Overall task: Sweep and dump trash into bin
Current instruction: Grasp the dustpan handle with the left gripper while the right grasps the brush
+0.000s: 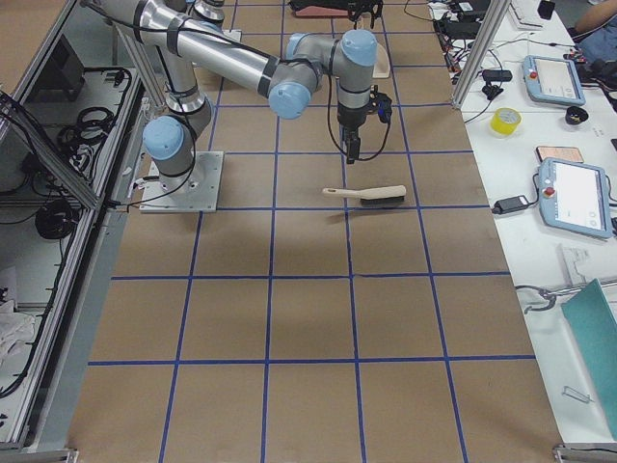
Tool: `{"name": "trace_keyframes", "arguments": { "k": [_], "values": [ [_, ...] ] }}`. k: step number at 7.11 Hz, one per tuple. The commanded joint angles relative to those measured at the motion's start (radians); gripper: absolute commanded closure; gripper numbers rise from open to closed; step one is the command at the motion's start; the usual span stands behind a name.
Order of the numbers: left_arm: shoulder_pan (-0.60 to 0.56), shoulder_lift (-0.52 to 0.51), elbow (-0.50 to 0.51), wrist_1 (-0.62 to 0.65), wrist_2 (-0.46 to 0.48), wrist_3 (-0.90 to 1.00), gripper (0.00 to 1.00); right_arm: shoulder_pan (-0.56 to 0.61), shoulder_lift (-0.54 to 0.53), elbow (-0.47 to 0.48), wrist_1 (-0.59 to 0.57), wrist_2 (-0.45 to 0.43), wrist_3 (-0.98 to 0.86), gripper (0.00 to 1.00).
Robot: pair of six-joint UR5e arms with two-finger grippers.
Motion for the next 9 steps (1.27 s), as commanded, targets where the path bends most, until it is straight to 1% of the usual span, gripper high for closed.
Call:
{"name": "trace_keyframes", "arguments": {
  "k": [1, 2, 3, 6, 7, 8, 9],
  "values": [
    [0.009, -0.006, -0.007, -0.011, 0.012, 0.105, 0.21, -0.017, 0.074, 0.001, -0.037, -0.011, -0.021, 0.00],
    [0.013, -0.009, -0.005, -0.011, 0.012, 0.114, 0.16, -0.029, 0.107, 0.011, -0.075, -0.007, -0.039, 0.00],
    [0.013, -0.014, -0.005, -0.011, 0.013, 0.111, 0.00, -0.032, 0.131, 0.031, -0.108, -0.007, -0.079, 0.00],
    [0.013, -0.049, 0.001, 0.001, 0.015, 0.103, 0.00, -0.032, 0.177, 0.088, -0.162, -0.008, -0.082, 0.00],
    [0.013, -0.058, -0.004, 0.003, 0.015, 0.103, 0.00, -0.032, 0.208, 0.093, -0.198, -0.013, -0.082, 0.00],
    [0.013, -0.063, -0.008, 0.004, 0.013, 0.100, 0.00, -0.032, 0.223, 0.093, -0.198, -0.013, -0.082, 0.01],
    [0.013, -0.061, -0.011, 0.004, 0.013, 0.101, 0.00, -0.032, 0.223, 0.093, -0.195, -0.014, -0.082, 0.07]
  ]
}}
